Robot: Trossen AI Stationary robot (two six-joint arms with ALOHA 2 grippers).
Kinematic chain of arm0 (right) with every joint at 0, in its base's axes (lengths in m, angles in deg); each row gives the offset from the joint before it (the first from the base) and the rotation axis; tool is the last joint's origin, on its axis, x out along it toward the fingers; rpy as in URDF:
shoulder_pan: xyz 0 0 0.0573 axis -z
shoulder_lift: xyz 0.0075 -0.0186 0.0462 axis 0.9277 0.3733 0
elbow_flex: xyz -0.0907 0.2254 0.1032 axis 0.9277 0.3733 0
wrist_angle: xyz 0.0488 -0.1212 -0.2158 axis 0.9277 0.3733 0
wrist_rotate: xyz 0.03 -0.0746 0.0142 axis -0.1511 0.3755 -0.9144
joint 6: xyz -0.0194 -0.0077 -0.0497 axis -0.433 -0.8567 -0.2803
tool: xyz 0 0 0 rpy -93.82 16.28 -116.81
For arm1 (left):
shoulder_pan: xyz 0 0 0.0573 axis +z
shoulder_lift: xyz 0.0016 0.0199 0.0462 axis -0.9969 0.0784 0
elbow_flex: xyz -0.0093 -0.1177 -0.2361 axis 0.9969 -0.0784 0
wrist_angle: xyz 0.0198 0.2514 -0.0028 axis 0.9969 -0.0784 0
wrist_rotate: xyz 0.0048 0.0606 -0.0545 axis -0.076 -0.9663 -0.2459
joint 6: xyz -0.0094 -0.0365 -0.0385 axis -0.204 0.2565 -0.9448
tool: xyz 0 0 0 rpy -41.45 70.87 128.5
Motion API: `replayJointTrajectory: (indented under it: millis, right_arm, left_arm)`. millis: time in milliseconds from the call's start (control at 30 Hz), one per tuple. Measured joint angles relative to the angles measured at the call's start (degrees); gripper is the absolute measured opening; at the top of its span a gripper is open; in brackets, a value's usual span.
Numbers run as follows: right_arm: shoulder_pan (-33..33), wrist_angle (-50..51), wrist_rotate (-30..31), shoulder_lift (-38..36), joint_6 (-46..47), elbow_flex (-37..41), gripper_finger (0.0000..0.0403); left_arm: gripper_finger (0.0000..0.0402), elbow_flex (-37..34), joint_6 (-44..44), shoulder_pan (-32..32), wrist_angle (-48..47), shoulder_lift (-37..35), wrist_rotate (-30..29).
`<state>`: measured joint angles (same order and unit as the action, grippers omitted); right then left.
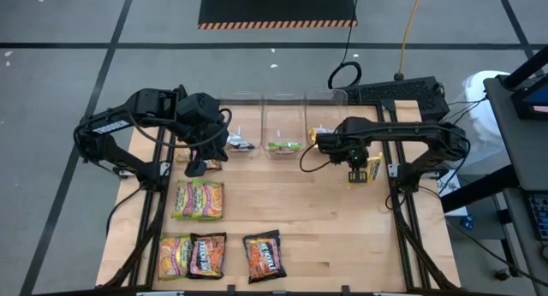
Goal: Sort Maruchan noodles
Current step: Put the yellow noodle pack into the right transparent bin
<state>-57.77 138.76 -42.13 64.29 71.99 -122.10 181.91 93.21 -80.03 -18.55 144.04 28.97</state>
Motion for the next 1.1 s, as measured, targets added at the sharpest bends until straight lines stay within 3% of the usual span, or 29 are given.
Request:
replayJointTrajectory:
  millis: [700,1100]
  right_arm:
    - [-1.23,-0.04,15.94,-19.7,11.76,0.05,0.0]
    - [-1.2,-1.38,30.84,-25.91,12.06,0.05,0.0]
  left_arm:
    - [0.0026,0.0,1.12,0.0,0.13,0.0,-0.07]
    - [0.0026,0.0,0.97,0.0,0.61,0.0,-0.09]
